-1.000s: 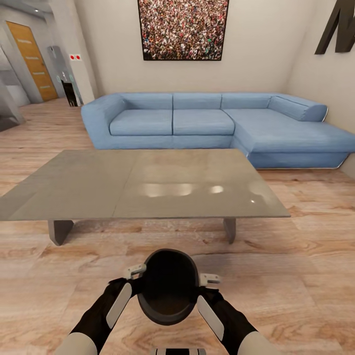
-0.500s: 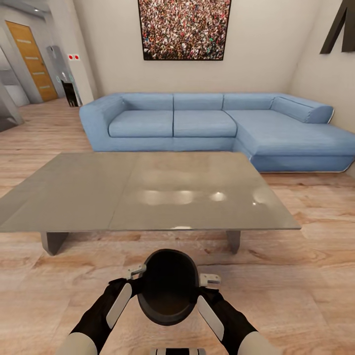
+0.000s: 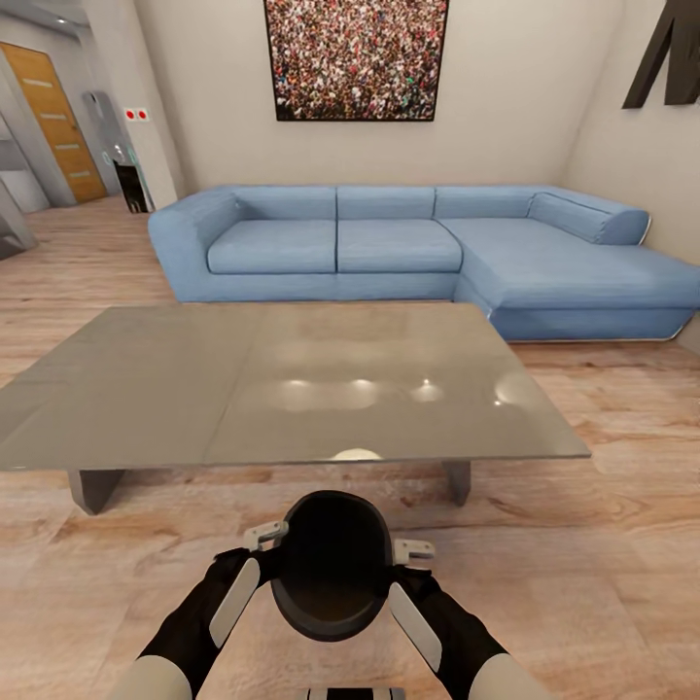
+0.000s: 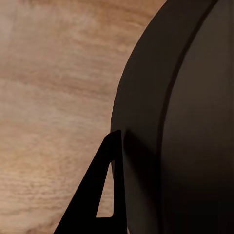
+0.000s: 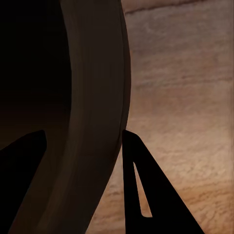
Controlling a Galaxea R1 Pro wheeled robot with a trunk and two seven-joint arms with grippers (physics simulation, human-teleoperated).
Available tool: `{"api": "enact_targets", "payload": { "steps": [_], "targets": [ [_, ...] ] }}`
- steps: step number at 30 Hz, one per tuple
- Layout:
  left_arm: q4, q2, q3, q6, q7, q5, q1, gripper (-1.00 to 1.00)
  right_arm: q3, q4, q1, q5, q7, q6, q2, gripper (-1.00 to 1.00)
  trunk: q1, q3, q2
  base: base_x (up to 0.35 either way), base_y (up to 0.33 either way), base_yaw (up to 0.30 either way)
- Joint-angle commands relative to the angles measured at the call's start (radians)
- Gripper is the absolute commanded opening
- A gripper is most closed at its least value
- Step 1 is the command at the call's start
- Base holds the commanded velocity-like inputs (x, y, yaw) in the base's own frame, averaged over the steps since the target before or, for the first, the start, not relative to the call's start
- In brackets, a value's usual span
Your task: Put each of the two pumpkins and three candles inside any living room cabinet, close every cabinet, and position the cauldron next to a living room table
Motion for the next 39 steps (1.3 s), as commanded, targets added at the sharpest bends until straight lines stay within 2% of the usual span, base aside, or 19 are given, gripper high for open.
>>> {"api": "enact_targets", "payload": {
  "steps": [1, 34, 39],
  "targets": [
    [0.0, 0.001, -0.002, 0.008, 0.01, -0.001, -0.001, -1.0, 0.014, -0.037, -0.001, -0.021, -0.008, -0.006, -0.001, -1.0, 0.0, -0.001, 0.0, 0.174, 0.0, -0.008],
    [-0.007, 0.001, -0.001, 0.008, 0.01, -0.001, -0.001, -1.0, 0.014, -0.037, -0.001, -0.021, -0.008, -0.006, -0.001, -1.0, 0.0, 0.001, 0.0, 0.028, 0.0, -0.015],
    [-0.007, 0.002, -0.001, 0.008, 0.01, -0.001, -0.001, -1.0, 0.014, -0.037, -0.001, -0.021, -0.008, -0.006, -0.001, -1.0, 0.002, -0.018, -0.002, 0.0, 0.0, 0.0]
  ]
}}
